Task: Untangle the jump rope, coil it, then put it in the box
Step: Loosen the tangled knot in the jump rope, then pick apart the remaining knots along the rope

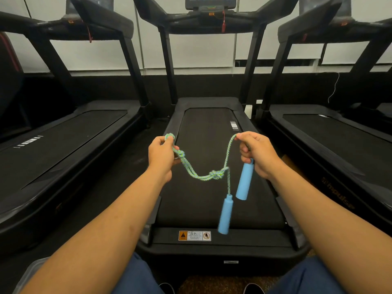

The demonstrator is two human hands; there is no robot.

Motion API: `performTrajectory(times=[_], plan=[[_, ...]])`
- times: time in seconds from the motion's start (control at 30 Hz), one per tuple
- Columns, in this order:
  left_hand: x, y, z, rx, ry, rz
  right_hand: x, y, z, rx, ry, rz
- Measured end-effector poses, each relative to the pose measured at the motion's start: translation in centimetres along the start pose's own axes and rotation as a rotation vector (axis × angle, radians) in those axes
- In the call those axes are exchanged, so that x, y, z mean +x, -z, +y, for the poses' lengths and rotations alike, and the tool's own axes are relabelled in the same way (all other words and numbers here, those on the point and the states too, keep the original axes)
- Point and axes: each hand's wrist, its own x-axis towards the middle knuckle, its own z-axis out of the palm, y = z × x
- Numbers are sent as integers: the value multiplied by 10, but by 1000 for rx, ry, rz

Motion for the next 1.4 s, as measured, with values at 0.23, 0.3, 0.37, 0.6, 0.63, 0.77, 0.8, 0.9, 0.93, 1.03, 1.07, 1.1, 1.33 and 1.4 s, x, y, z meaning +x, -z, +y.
performTrajectory(times=[0.23,0.3,0.37,0.6,0.63,0.77,0.8,0.9,0.93,1.03,1.07,1.1,1.33,1.4], plan=[[-1,-2,2,-82,-81,-73,-3,2,-5,25,7,36],[-3,-7,0,-2,-91,-122,-3,-1,-6,20,11,32],[-6,-11,-5,89,-56,-158,-4,-5,-7,20,14,34],[-20,-16,-3,152,-87,-388,-7,-11,-7,-84,-17,-26],[-23,-16,1,125,-109,-447,-8,-12,-6,-126,-28,-32],[-35,-18,10,35,-164,-607,-10,-17,1,-301,-57,-73],[-37,-18,12,4,-174,-619,-12,-18,2,-332,-91,-130],[-37,-18,18,-103,-175,-604,-18,-16,2,-332,-256,-346],[-36,-17,19,-137,-172,-600,-19,-14,3,-338,-281,-406],[-29,-12,23,-229,-134,-610,-20,-13,4,-349,-284,-467],[-27,-10,24,-257,-114,-612,-20,-14,5,-336,-274,-455],[-25,-9,24,-265,-101,-593,-19,-16,4,-310,-262,-433],[-19,-4,11,286,-300,-48,-12,-19,-1,-131,-93,-182],[-21,-2,11,502,-542,-32,-11,-20,-1,-157,-50,-138]])
